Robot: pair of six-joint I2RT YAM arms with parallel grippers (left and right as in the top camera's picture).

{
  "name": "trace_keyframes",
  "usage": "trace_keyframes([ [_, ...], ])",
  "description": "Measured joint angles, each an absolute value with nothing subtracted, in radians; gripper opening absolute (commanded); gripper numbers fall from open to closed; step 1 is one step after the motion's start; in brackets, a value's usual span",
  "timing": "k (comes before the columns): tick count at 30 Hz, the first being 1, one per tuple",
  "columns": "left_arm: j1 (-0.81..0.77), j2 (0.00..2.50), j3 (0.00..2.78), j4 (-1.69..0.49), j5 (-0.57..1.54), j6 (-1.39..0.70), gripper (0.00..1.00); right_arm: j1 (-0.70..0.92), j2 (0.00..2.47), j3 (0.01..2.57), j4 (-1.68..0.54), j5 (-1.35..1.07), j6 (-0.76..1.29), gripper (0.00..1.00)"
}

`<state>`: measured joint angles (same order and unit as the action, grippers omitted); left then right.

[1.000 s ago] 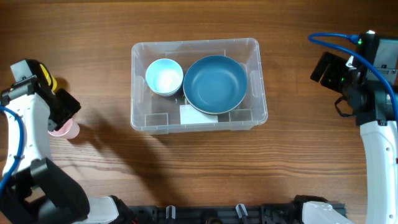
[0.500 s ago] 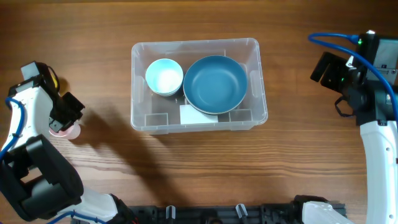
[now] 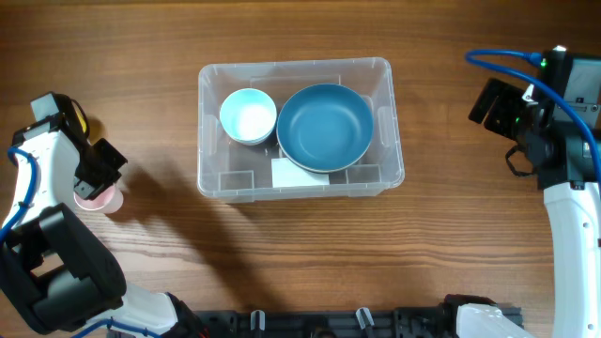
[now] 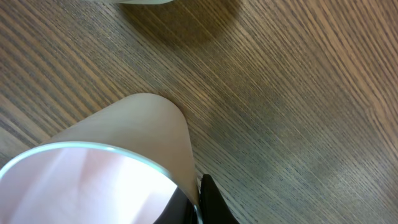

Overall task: Pack container
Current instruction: 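Move the left gripper to the small pink cup and pinch its rim, then lift the small pink cup and carry it into the container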

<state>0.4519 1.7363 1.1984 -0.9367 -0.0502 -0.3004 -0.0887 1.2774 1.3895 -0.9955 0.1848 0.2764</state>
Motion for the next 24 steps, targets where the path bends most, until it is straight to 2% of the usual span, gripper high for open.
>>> trace_keyframes([
  [6, 0.413, 1.679, 1.198, -0.926, -0.015, -0.305, 0.04, -0.089, 1.277, 1.390, -0.995, 0.185, 0.276, 1.00],
  [10, 0.323, 1.568, 1.210, -0.926, -0.002, -0.312, 0.04, -0.089, 1.277, 1.390, -0.995, 0.185, 0.276, 1.00],
  [24, -0.196, 1.218, 1.269, -0.832, 0.009, -0.311, 0.04, -0.089, 1.277, 1.390, -0.995, 0.185, 0.276, 1.00],
])
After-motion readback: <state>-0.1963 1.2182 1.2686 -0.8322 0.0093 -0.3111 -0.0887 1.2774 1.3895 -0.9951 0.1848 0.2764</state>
